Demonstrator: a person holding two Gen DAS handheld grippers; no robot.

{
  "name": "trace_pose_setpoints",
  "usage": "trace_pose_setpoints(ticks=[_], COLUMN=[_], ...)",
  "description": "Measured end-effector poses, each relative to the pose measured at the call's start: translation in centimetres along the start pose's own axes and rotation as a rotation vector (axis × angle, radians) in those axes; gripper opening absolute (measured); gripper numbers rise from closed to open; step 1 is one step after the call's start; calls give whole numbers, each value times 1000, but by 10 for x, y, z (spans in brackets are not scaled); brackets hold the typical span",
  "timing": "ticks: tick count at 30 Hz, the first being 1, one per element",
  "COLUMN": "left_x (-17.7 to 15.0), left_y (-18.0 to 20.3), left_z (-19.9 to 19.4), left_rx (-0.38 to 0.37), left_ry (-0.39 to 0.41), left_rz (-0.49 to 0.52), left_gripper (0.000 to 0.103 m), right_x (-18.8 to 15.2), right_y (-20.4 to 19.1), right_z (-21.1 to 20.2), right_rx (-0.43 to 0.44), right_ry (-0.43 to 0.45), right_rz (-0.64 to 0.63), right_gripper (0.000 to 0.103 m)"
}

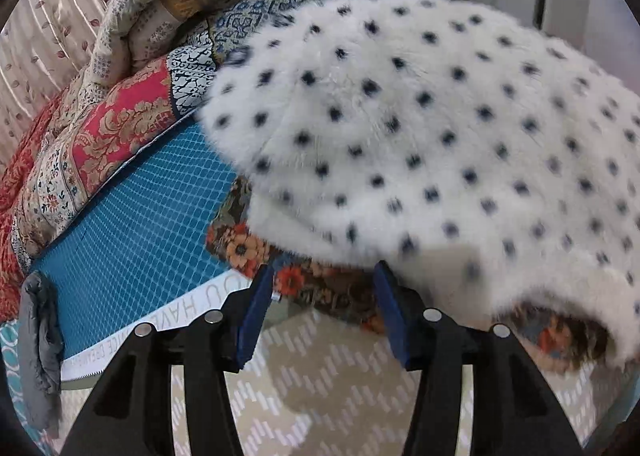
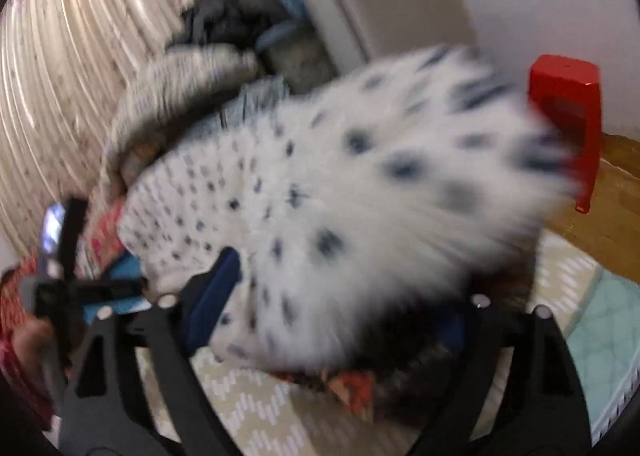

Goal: Fold large clothes

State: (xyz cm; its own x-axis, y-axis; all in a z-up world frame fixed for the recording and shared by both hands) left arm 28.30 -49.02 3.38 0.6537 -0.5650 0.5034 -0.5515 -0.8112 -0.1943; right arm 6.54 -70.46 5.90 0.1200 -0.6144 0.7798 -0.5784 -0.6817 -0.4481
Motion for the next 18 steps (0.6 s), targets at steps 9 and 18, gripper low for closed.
trace_pose_setpoints(ticks=[9, 18], left_x=[-86, -189], left_y=[-9, -47], left_z=[-115, -196], left_rx=[-59, -5], left_ry=[176, 200], left_rz=[2, -36], left_gripper=[17, 10], right_x=[-88, -172], right_y=[-37, -92], right_z=[-103, -187], right_rx=[-32, 18], right_ry=[-114, -251], right_rz=[-83, -104], right_gripper=[90, 97])
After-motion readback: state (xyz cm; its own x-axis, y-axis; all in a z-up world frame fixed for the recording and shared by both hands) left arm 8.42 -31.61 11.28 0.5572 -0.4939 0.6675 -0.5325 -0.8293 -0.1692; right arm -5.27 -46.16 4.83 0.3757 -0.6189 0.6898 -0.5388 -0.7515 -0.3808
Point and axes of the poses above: each gripper's, at about its wrist camera, not at the fingertips, and z roughly the way its jaws point, y to its right, x to its top, the point moved 7 cm from there along z, roughly the way its jaws point, and after that the axes turned 1 degree about z, right-handed, at the moved point
